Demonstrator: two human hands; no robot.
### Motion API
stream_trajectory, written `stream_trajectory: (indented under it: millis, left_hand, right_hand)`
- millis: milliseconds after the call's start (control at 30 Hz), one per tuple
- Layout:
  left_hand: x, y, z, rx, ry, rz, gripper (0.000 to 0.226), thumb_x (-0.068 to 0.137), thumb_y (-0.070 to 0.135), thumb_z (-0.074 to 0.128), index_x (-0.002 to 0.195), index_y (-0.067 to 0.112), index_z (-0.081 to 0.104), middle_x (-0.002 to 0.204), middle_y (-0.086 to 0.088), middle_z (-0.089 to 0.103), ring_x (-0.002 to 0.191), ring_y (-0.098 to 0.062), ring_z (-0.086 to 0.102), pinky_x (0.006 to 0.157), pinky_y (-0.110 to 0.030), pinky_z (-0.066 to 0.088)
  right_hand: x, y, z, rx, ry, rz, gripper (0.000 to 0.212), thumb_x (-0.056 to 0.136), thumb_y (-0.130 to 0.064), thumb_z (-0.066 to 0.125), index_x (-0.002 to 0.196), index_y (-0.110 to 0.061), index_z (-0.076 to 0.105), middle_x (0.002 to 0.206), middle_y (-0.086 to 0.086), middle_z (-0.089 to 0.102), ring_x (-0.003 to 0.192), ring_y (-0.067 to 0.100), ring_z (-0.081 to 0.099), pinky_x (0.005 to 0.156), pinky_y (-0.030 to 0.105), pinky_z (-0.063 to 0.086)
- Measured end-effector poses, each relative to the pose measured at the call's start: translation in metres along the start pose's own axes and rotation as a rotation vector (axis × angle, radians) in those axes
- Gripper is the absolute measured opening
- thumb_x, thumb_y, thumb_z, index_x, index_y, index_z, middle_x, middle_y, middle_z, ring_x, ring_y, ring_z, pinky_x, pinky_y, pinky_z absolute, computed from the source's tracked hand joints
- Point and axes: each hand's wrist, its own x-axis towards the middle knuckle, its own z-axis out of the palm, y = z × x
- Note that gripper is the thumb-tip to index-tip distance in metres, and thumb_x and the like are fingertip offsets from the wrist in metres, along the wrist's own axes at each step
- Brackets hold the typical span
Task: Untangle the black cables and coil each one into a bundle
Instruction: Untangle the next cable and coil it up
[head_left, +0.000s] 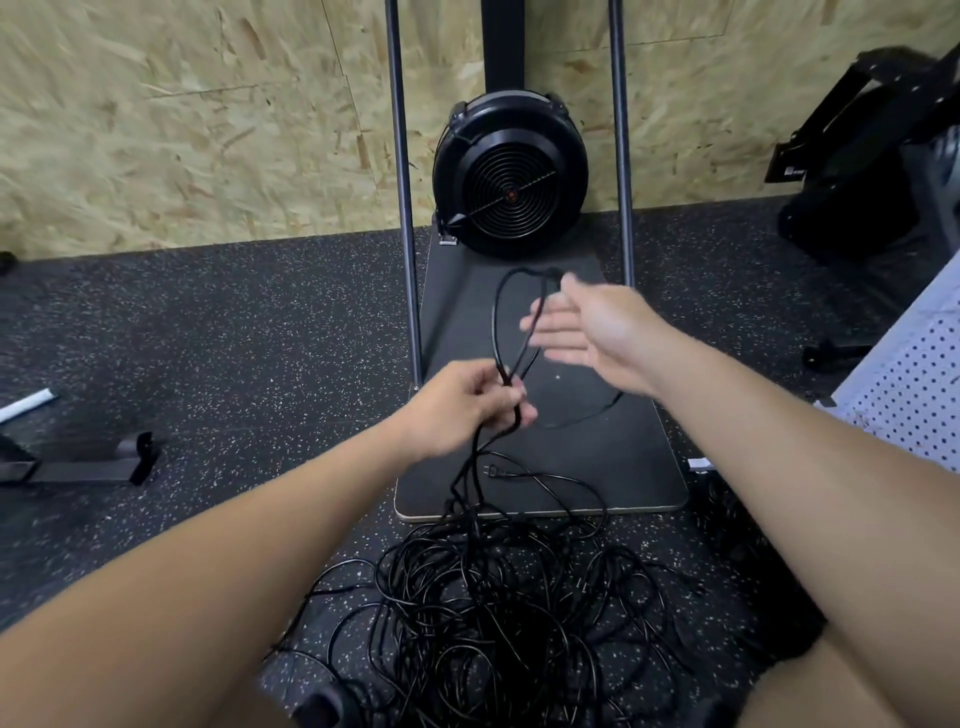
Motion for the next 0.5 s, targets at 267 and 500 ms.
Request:
stream_trajectory:
  millis: [267,500]
  left_hand:
    - [0.010,0.028,-0.014,-0.332,0.244,-0.057,0.017,0.114,0.019,0.060,0.106,0.005,0.060,0.108,-0.021,0.081,0.089,-0.028,0.077,0.087,-0.038,0.064]
    - [0.012,0.035,-0.020,-0.460,0.356,-0.066,0.015,0.113,0.020,0.061,0.112,0.007,0.055,0.110,-0.018,0.082,0.102,-0.032,0.082,0.085,-0.040,0.063]
  right_hand:
    - [-0.006,0.052,0.033,-0.510,-0.408,0.102,0.042,0.100,-0.006,0.074,0.140,-0.012,0.064,0.138,-0.002,0.071,0.133,0.013,0.065,0.116,0.043,0.052]
    - [-0.013,0.069,0.050,-0.539,-0.385,0.017,0.049,0.097,-0.031,0.085,0.139,-0.017,0.065,0.134,0.002,0.075,0.122,0.016,0.073,0.114,0.045,0.055]
